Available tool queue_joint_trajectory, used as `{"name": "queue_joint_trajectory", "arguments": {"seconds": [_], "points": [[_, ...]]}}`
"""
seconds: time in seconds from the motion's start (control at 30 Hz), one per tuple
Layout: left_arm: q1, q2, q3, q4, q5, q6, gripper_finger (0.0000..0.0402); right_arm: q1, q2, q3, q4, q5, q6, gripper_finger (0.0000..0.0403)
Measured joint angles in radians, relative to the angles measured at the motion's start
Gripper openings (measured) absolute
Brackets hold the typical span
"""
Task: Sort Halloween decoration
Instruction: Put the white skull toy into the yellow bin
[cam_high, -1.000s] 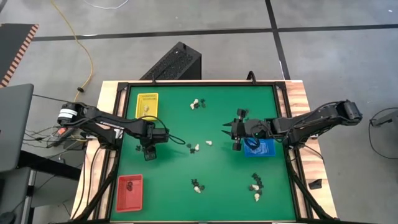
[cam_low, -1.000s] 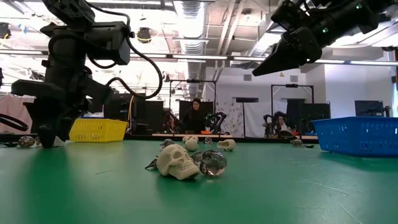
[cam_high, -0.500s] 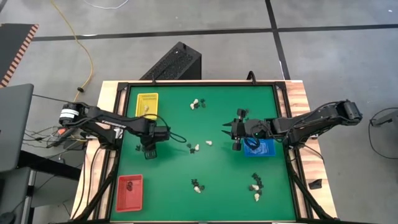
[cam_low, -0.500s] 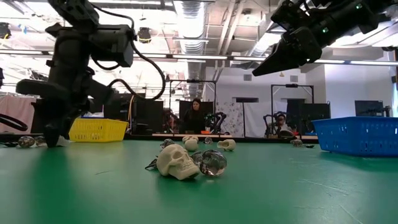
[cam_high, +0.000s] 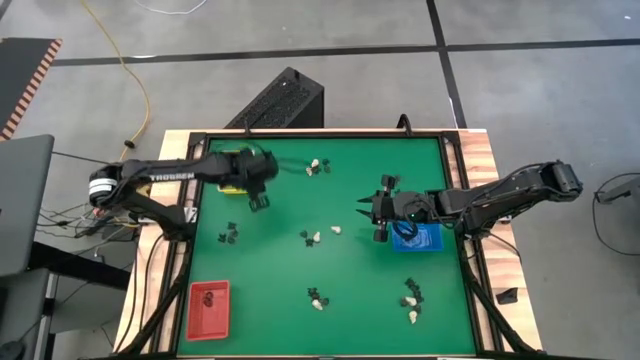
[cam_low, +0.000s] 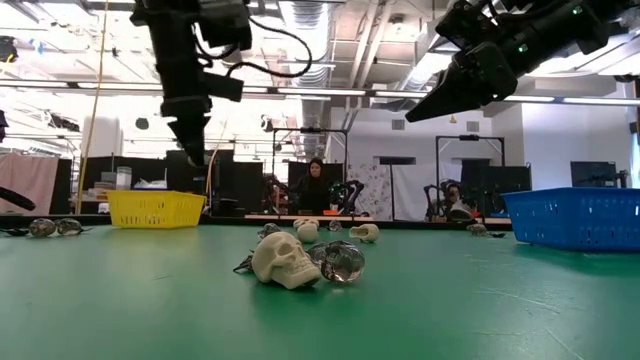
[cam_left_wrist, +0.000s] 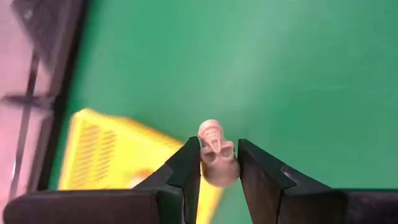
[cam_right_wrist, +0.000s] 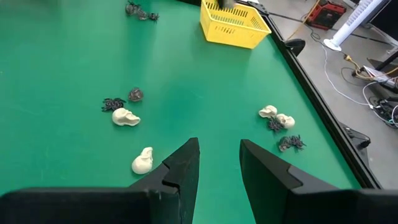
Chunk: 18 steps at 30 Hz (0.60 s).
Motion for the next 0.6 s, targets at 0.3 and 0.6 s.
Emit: {"name": "queue_joint_trajectory", "arguments": {"seconds": [0.3,0.6], "points": [[0.327,0.000,-0.029,-0.035,0.047,-0.004,0.0086,0.000,0.000,0.000,-0.001,0.000,0.011,0.0146],[0.356,0.000,-0.034,-0.010,0.130,0.041,0.0146,0.000,0.000,0.000,0.004,0.000,0.040,0.0146]]}}
